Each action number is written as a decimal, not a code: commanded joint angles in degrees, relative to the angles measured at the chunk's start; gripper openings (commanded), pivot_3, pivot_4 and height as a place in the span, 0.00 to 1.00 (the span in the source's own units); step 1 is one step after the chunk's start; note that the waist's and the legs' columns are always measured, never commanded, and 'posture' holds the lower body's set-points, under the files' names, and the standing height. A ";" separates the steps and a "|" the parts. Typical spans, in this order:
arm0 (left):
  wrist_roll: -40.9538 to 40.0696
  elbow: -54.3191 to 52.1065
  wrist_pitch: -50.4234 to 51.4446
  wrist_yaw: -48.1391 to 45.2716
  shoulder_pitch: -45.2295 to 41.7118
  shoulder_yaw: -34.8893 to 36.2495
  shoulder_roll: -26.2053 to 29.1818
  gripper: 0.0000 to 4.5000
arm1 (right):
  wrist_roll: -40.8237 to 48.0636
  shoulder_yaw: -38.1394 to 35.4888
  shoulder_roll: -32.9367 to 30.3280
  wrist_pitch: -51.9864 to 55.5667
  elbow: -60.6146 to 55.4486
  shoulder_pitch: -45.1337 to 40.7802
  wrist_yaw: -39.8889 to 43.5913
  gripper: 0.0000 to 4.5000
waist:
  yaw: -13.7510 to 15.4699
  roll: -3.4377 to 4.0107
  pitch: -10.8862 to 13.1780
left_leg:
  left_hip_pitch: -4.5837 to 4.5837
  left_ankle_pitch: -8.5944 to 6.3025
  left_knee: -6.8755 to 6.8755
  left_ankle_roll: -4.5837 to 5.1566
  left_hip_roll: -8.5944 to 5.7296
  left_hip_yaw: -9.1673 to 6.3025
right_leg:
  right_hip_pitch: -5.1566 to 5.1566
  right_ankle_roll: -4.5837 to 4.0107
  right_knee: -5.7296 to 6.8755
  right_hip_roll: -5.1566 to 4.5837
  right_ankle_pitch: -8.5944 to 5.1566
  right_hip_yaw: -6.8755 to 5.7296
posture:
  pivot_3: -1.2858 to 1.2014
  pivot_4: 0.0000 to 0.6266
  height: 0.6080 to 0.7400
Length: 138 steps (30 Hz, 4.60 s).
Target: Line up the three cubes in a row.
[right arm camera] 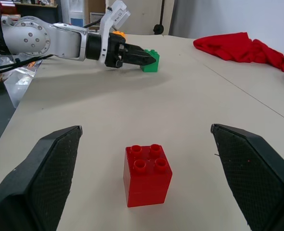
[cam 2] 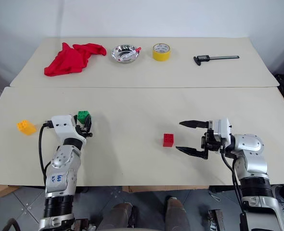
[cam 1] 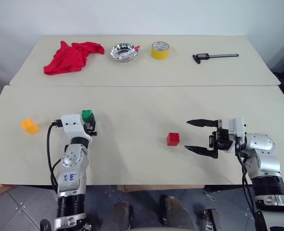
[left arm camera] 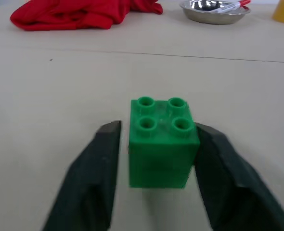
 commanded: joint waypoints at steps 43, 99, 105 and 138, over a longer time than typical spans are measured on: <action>-11.96 6.25 -11.06 -66.95 -13.60 -12.32 23.70 0.82 | 5.54 -3.13 -5.08 6.53 -18.00 12.44 -5.17 1.00 | -0.99 0.01 0.00 | -0.03 0.04 0.03 0.08 0.06 0.05 | -0.07 0.02 0.10 -0.08 0.01 0.12 | 0.52 0.24 1.00; -9.66 7.71 -14.42 -3.04 5.94 21.95 11.60 0.32 | 3.07 5.95 1.81 7.77 -18.49 -0.06 -5.57 1.00 | -0.44 -0.41 -0.10 | 0.01 -0.17 0.04 0.03 0.04 -0.05 | -0.01 -0.10 0.03 -0.28 -0.05 -0.68 | 0.52 0.24 1.00; -24.92 -3.44 -13.28 -37.80 15.85 18.20 22.43 0.32 | 2.71 2.96 -0.46 7.52 -19.33 3.16 -7.17 1.00 | -0.67 -0.40 -0.09 | -0.02 -0.17 0.03 0.03 0.05 -0.06 | 0.01 -0.16 -0.01 -0.52 -0.08 -0.78 | 0.52 0.24 1.00; -10.09 44.08 -30.46 -86.98 -22.10 -14.55 25.66 0.74 | 4.70 -6.16 -8.20 9.59 -29.17 21.92 -11.71 1.00 | -0.61 0.00 -0.03 | 0.05 -0.24 0.37 0.45 -0.04 0.49 | -0.03 0.00 0.34 -0.25 0.00 -0.74 | 0.52 0.24 1.00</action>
